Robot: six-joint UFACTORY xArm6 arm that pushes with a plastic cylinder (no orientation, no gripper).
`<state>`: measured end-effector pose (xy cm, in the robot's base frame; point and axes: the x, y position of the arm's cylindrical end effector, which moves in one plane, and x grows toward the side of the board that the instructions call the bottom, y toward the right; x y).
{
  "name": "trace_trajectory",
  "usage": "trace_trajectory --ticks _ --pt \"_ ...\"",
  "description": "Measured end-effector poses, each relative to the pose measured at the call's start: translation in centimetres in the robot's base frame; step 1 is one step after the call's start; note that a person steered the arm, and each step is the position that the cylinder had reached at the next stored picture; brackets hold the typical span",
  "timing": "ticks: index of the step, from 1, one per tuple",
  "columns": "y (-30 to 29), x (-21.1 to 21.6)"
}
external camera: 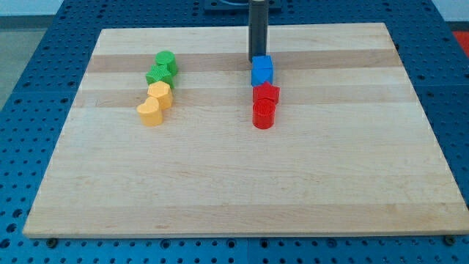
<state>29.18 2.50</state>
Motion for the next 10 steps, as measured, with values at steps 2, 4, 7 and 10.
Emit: trace_trajectory --ticks 2,4,7,10 --pt "1.2 -0.2" --pt "6.4 -0.2" --pt "5.0 4.0" --pt "-4.7 3.4"
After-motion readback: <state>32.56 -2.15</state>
